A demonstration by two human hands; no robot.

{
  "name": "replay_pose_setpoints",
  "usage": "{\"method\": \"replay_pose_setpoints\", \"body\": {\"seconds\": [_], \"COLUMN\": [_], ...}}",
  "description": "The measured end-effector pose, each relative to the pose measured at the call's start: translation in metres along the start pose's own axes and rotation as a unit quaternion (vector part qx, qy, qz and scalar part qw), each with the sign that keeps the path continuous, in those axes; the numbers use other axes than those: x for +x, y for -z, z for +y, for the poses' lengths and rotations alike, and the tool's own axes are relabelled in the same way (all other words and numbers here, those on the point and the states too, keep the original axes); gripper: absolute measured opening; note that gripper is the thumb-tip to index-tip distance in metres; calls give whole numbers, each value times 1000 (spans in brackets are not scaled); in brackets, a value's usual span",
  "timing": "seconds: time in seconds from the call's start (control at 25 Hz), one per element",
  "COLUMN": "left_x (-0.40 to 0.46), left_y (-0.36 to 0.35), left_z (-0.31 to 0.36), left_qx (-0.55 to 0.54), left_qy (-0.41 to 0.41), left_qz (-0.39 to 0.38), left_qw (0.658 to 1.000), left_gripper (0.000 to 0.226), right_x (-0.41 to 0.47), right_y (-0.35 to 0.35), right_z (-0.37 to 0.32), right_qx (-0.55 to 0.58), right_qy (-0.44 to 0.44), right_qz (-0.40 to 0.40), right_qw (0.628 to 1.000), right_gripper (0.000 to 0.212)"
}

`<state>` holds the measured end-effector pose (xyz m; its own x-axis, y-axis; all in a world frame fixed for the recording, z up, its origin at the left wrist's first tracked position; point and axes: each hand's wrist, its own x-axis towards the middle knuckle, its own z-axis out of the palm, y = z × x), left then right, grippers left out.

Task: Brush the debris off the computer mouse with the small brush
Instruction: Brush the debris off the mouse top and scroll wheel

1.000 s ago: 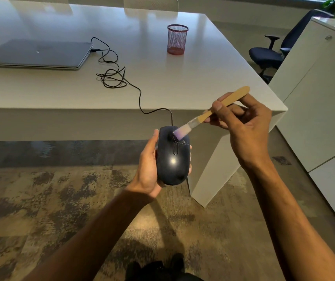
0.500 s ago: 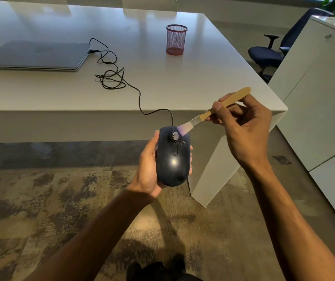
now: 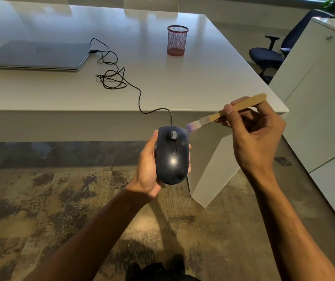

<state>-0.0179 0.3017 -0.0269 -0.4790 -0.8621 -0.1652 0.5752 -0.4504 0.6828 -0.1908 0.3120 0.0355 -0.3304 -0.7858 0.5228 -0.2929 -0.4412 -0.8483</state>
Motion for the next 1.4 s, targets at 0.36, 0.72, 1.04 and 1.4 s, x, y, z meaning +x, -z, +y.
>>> {"method": "replay_pose_setpoints", "body": {"seconds": [0.36,0.72,1.04,1.4], "left_x": [2,3,5,3], "left_y": [3,6,9,8], "left_z": [0,0,0,-5], "left_qx": [5,23,42,101], "left_qy": [-10,-22,-43,-56], "left_qz": [4,1,28,91], "left_qw": [1000,999,998,989], "left_gripper": [70,67,65,62], "right_x": [-5,-8,-21,-68], "right_y": [2,9,8,-8], "right_z": [3,1,-5,-13], "right_qx": [18,60,47,-37], "right_qy": [1,-9,26,136], "right_qz": [-2,-10,22,-37], "right_qw": [1000,998,998,989], "right_gripper": [12,7,14,17]}}
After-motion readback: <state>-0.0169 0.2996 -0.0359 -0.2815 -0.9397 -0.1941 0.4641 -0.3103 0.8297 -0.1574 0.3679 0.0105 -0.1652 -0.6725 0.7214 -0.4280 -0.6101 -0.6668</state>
